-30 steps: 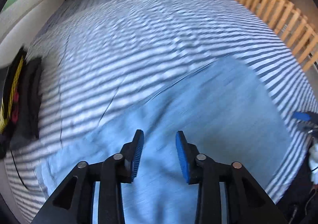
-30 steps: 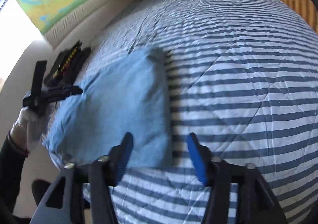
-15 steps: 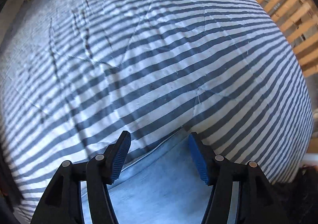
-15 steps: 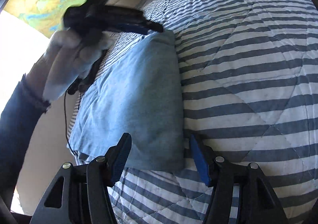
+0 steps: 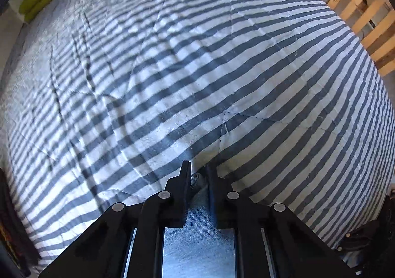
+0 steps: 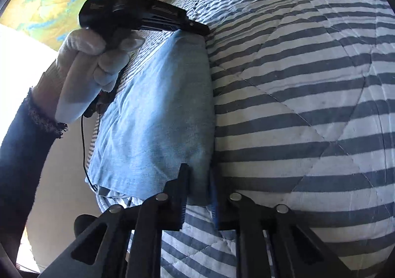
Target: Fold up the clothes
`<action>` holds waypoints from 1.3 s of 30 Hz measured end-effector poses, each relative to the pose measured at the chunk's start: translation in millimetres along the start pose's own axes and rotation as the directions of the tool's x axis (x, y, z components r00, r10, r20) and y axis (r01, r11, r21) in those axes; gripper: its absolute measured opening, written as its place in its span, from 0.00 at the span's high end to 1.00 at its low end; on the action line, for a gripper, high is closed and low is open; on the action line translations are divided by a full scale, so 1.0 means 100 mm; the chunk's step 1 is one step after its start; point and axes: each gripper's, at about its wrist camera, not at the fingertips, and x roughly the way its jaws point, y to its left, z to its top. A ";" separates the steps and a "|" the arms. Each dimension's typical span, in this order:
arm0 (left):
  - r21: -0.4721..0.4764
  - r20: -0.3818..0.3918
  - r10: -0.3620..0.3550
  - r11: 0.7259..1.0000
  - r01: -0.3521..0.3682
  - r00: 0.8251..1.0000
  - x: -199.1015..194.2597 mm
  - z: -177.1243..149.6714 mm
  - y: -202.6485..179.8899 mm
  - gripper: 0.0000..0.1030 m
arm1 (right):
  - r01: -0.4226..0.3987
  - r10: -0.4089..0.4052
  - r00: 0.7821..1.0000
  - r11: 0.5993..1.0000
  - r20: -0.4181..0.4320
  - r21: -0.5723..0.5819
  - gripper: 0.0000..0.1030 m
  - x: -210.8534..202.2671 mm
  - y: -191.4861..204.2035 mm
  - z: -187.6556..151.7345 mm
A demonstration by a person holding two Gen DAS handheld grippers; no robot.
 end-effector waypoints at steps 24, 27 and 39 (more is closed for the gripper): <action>-0.028 0.202 -0.005 1.000 0.011 0.979 0.00 -0.66 -0.19 0.98 | 0.095 -0.097 0.995 0.989 -0.008 -0.117 0.89 0.10 0.05 0.11; -0.074 0.198 0.031 0.997 -0.017 0.980 -0.16 -0.69 -0.03 0.98 | 0.074 -0.078 0.996 0.991 -0.030 -0.110 0.88 0.06 0.04 0.12; -0.337 0.264 0.059 0.941 0.035 0.963 -1.45 -2.78 0.58 0.70 | -0.089 0.089 0.994 0.996 -0.061 -0.006 0.63 0.28 -0.06 0.57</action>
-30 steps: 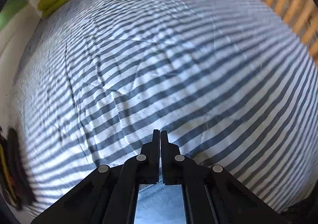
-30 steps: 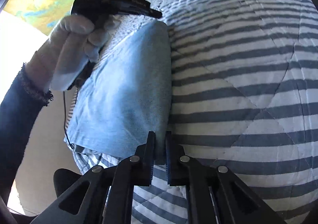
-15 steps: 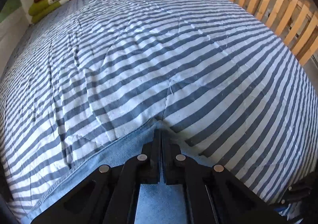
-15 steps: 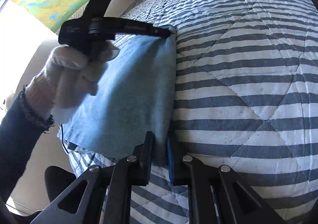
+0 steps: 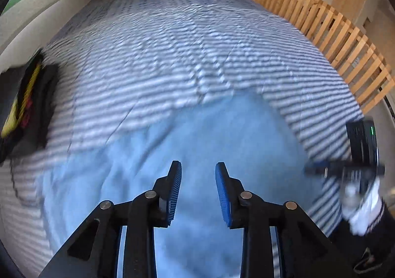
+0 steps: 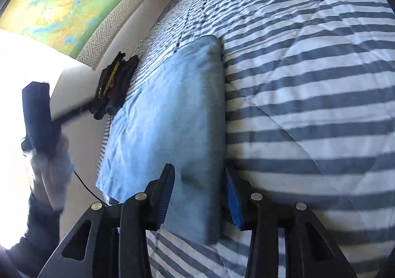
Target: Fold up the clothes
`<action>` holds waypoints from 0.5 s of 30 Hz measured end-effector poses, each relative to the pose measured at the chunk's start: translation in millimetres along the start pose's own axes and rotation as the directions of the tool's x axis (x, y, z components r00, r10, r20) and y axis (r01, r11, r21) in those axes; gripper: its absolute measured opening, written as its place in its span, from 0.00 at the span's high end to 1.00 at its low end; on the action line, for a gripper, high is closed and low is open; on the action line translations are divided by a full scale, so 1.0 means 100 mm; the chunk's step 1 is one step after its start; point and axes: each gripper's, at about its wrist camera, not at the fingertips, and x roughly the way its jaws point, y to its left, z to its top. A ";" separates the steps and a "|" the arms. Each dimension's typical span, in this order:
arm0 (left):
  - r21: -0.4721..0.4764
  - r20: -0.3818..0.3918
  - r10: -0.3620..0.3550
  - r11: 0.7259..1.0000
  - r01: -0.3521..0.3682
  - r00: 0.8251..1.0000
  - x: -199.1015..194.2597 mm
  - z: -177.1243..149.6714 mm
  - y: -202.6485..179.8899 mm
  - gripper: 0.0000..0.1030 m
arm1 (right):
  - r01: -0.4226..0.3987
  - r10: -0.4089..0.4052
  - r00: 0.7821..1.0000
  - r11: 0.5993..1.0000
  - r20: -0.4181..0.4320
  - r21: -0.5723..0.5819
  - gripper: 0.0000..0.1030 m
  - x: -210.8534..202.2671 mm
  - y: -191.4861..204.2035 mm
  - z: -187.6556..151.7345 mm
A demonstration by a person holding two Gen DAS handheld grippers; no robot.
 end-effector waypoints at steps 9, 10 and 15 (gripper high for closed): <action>-0.115 -0.065 0.064 0.991 -0.071 0.996 0.44 -1.13 0.51 0.70 | -0.035 0.037 0.999 0.997 -0.022 0.075 0.87 0.07 -0.02 0.20; -0.128 -0.069 0.048 0.990 -0.056 0.996 0.41 -1.11 0.52 0.71 | -0.027 0.028 1.000 0.998 -0.013 0.065 0.88 0.06 0.01 0.20; -0.156 0.084 -0.036 0.986 0.049 0.996 0.07 -0.91 0.52 0.69 | -0.101 0.095 0.994 0.990 0.056 0.096 0.93 -0.18 0.14 0.22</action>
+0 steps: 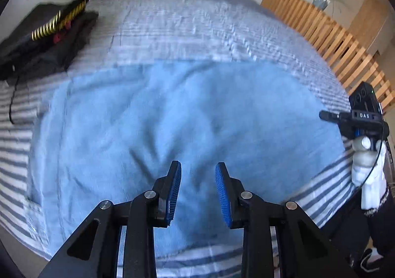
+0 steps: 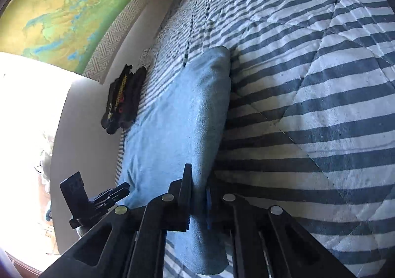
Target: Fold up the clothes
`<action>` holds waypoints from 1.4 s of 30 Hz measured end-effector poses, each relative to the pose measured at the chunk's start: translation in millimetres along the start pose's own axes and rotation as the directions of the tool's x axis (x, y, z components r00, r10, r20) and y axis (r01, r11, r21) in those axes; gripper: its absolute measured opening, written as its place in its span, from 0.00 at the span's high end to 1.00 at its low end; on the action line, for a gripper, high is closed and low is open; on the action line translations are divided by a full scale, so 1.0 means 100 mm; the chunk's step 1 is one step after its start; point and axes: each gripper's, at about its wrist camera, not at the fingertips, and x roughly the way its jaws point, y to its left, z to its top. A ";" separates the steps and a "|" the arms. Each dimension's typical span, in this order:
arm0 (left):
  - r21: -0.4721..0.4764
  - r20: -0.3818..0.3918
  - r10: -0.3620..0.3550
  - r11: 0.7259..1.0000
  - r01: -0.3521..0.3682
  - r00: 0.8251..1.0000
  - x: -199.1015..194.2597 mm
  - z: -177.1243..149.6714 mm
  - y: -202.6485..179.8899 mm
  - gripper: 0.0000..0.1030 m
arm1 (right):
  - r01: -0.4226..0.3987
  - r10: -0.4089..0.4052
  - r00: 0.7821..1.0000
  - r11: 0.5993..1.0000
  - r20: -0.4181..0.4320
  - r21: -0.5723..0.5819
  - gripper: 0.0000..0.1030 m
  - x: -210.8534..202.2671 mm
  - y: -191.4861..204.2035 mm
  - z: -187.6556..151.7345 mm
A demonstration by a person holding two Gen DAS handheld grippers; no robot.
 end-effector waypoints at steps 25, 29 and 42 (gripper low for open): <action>-0.330 0.313 -0.049 0.931 0.157 0.948 -0.73 -0.38 2.08 0.60 | 0.168 -0.140 0.985 0.885 0.096 -0.434 0.95 0.62 2.96 -0.48; -0.402 0.293 0.006 0.908 0.118 0.956 -0.73 -0.54 2.49 0.60 | 0.155 -0.164 0.986 0.803 0.037 -0.576 0.95 1.30 3.50 -0.86; -0.495 0.349 -0.002 0.849 0.186 0.937 -0.91 -0.75 3.10 0.60 | 0.205 -0.453 0.878 0.648 -0.155 -0.734 0.90 3.44 3.25 -1.75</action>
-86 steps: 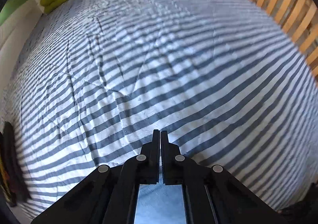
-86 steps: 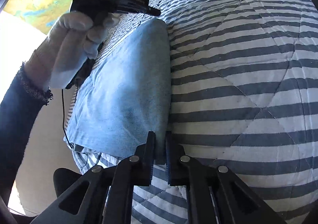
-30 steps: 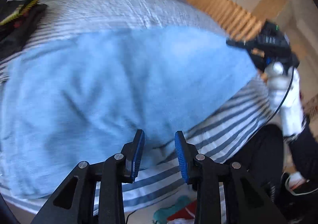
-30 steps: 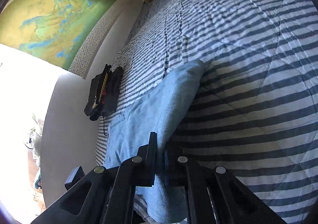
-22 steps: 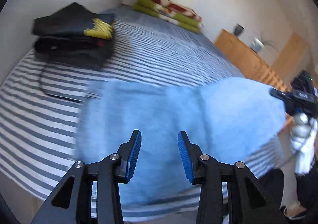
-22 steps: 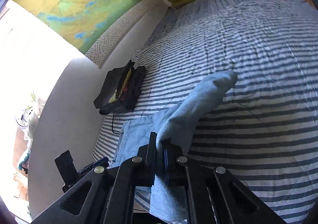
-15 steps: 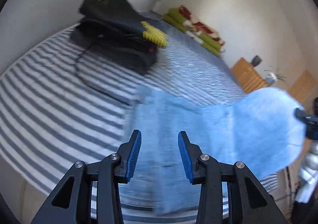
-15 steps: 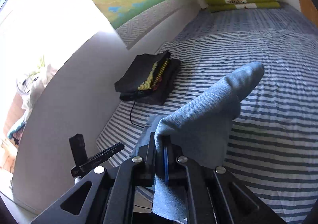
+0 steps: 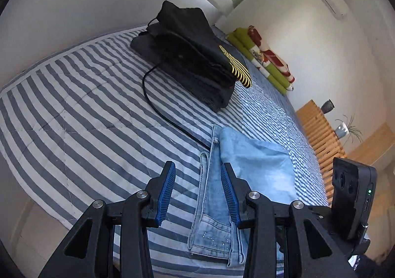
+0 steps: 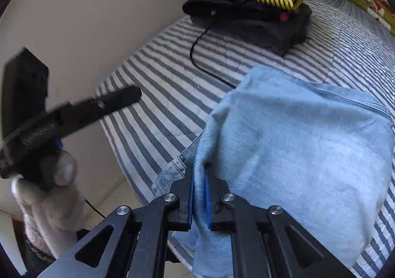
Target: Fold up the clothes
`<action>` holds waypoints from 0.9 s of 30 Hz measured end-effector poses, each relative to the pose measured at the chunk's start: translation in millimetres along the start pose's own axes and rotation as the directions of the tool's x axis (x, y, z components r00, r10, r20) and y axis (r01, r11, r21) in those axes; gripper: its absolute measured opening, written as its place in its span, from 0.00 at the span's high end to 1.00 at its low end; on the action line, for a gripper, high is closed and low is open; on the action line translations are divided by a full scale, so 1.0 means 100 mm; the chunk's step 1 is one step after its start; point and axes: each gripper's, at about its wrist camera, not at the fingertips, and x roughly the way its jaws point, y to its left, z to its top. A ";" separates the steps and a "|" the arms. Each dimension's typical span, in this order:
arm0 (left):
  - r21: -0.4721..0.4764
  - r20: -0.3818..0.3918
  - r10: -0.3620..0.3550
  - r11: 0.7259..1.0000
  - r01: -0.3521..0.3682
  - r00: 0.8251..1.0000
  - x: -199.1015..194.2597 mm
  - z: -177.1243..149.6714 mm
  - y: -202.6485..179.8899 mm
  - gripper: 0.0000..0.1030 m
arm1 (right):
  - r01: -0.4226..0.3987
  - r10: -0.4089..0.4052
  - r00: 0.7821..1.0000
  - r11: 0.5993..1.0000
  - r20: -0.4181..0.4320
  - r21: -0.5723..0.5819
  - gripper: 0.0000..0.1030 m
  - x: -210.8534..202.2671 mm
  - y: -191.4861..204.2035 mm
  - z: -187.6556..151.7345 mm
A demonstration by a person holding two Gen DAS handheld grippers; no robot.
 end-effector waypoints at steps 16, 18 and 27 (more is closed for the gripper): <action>0.044 -0.232 -0.131 0.988 0.145 0.964 0.46 -0.27 -0.39 0.55 | 0.050 -0.089 0.974 0.982 0.210 0.185 0.61 -1.30 -0.83 -1.22; 0.059 -0.261 -0.068 0.995 0.086 0.963 0.63 -0.30 -0.44 0.58 | 0.090 -0.123 0.980 0.976 0.158 0.200 0.61 -1.17 -0.92 -1.46; 0.266 -0.108 0.003 0.964 0.026 0.994 0.52 -0.25 -1.06 0.95 | 0.042 -0.070 0.990 0.976 0.122 0.212 0.59 -0.92 -1.00 -1.68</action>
